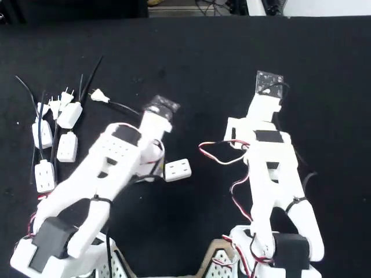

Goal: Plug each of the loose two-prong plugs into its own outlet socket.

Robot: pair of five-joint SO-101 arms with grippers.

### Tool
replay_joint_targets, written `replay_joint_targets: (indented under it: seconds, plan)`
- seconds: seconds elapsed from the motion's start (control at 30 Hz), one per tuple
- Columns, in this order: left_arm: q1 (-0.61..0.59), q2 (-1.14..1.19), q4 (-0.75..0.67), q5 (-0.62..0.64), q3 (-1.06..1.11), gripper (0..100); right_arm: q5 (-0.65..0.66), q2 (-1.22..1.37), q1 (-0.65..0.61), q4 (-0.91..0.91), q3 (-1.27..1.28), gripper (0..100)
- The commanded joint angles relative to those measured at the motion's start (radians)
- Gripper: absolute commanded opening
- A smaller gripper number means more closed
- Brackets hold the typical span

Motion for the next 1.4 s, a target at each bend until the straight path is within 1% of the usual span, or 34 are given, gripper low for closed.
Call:
replay_joint_targets:
  seconds: [0.0, 0.1, 0.27, 0.4, 0.47, 0.53, 0.63, 0.77, 0.87, 1.03, 1.13, 1.23, 1.37]
  plan:
    - [0.051, -0.014, -0.008, -0.014, 0.002, 18, -0.008, -0.041, 0.009, -0.023, -0.007, 1.1]
    - [0.067, -0.006, -0.029, -0.014, 0.004, 19, -0.008, -0.041, 0.011, -0.021, -0.007, 1.1]
    - [0.056, -0.006, -0.193, -0.012, 0.073, 19, -0.008, -0.041, 0.012, -0.020, -0.008, 1.1]
    - [0.054, -0.006, -0.293, -0.005, 0.111, 19, -0.008, -0.041, 0.012, -0.020, -0.008, 1.1]
    - [0.035, -0.006, -0.318, 0.000, 0.111, 18, -0.008, -0.041, 0.011, -0.020, -0.007, 1.1]
    - [0.010, -0.008, -0.325, 0.049, 0.110, 18, -0.008, -0.041, 0.011, -0.020, -0.005, 1.1]
    - [-0.038, -0.008, -0.327, 0.117, 0.110, 18, -0.008, -0.041, 0.014, -0.020, -0.007, 1.1]
    - [-0.076, -0.020, -0.302, 0.127, 0.111, 18, -0.008, -0.041, 0.011, -0.020, -0.007, 1.1]
    - [-0.117, -0.029, -0.229, 0.123, 0.071, 18, -0.006, -0.041, 0.006, -0.015, -0.004, 1.1]
    - [-0.242, -0.068, -0.089, 0.121, 0.044, 18, -0.005, -0.041, -0.002, -0.014, -0.002, 1.1]
    - [-0.343, -0.078, -0.080, 0.121, 0.079, 18, 0.002, -0.041, -0.064, 0.026, -0.005, 1.1]
    - [-0.421, -0.078, -0.078, 0.121, 0.102, 18, 0.006, -0.041, -0.167, 0.078, -0.010, 1.1]
    - [-0.458, -0.077, -0.087, 0.121, 0.122, 18, 0.124, -0.039, -0.279, 0.160, -0.056, 1.1]
